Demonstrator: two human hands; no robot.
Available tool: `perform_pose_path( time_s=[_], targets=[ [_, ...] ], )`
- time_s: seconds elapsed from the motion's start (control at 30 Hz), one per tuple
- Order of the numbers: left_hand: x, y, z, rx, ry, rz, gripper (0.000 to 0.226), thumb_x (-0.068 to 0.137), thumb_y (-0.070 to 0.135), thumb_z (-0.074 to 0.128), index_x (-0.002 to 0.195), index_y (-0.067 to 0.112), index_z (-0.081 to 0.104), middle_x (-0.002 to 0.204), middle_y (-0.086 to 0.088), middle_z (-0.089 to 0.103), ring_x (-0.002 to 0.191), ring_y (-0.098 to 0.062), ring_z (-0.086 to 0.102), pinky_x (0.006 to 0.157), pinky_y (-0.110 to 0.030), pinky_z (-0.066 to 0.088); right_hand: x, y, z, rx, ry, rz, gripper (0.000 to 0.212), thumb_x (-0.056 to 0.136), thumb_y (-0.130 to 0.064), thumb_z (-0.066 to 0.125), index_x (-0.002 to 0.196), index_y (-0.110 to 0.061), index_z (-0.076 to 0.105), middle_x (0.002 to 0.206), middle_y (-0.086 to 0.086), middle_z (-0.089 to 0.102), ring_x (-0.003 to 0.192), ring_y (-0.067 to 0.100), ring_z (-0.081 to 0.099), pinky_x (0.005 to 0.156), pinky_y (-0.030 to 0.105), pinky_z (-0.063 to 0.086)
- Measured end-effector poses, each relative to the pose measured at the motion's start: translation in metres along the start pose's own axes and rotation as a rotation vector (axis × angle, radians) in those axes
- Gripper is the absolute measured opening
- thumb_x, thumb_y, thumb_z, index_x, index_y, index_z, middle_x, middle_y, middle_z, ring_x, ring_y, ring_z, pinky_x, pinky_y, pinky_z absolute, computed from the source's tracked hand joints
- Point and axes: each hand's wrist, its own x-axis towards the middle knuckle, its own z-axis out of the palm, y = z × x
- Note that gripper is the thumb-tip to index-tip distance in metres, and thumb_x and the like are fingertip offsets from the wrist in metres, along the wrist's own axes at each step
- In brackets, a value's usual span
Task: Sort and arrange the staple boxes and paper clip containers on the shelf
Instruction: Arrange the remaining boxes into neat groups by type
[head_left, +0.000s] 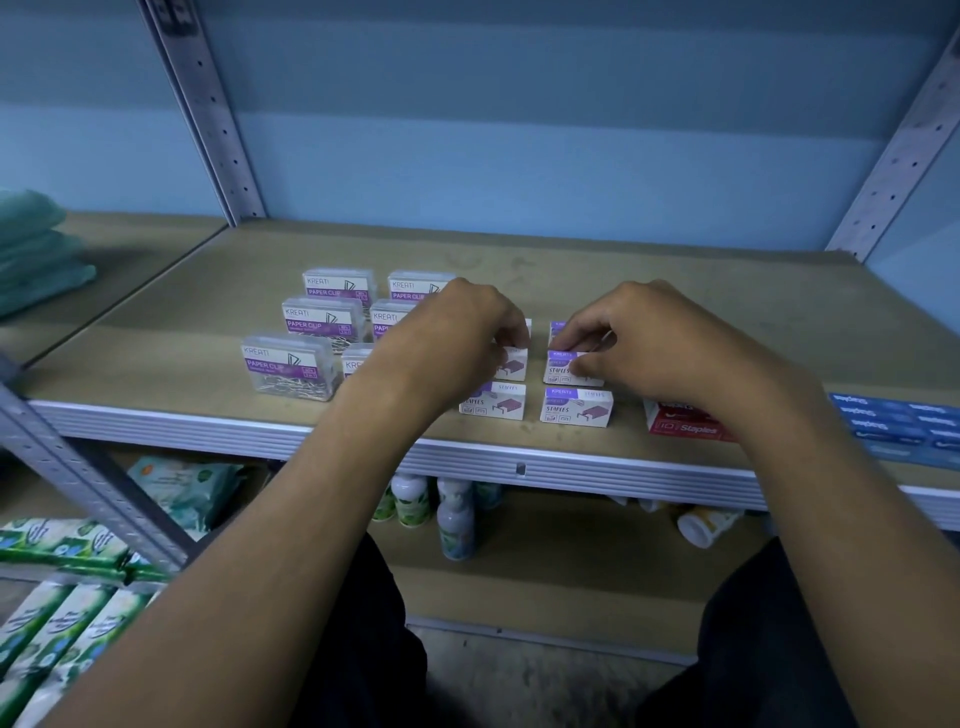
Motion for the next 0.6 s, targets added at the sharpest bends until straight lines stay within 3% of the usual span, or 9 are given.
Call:
perform_pose_path(
  time_s=[0.2, 0.37, 0.6],
  targets=[
    [-0.009, -0.001, -0.005, -0.041, 0.017, 0.038, 0.029, 0.090, 0.008, 0.063, 0.110, 0.025, 0.075, 0.105, 0.005, 0.072, 0.089, -0.009, 0.064, 0.073, -0.016, 0.042, -0.008, -0.004, -0.007, 0.008, 0.010, 0.011, 0.022, 0.086, -0.019, 0.076, 0.103, -0.033, 0.080, 0.087, -0.019, 0.075, 0.079, -0.015, 0.059, 0.061, -0.004, 0.035],
    [-0.018, -0.003, -0.007, -0.047, 0.026, 0.076, 0.025, 0.091, 0.011, 0.066, 0.109, 0.026, 0.075, 0.103, 0.008, 0.072, 0.075, -0.001, 0.053, 0.059, -0.002, 0.029, -0.015, -0.009, -0.011, 0.006, 0.010, 0.005, 0.023, 0.087, -0.020, 0.073, 0.104, -0.034, 0.080, 0.089, -0.018, 0.075, 0.080, -0.015, 0.058, 0.063, -0.003, 0.035],
    [-0.020, -0.001, -0.008, -0.040, 0.010, 0.096, 0.025, 0.091, 0.011, 0.064, 0.108, 0.026, 0.075, 0.103, 0.007, 0.072, 0.079, -0.005, 0.059, 0.066, -0.011, 0.039, -0.020, -0.013, -0.010, -0.007, -0.032, 0.002, 0.023, 0.088, -0.019, 0.071, 0.102, -0.034, 0.080, 0.087, -0.018, 0.075, 0.083, -0.011, 0.060, 0.065, 0.001, 0.038]
  ],
)
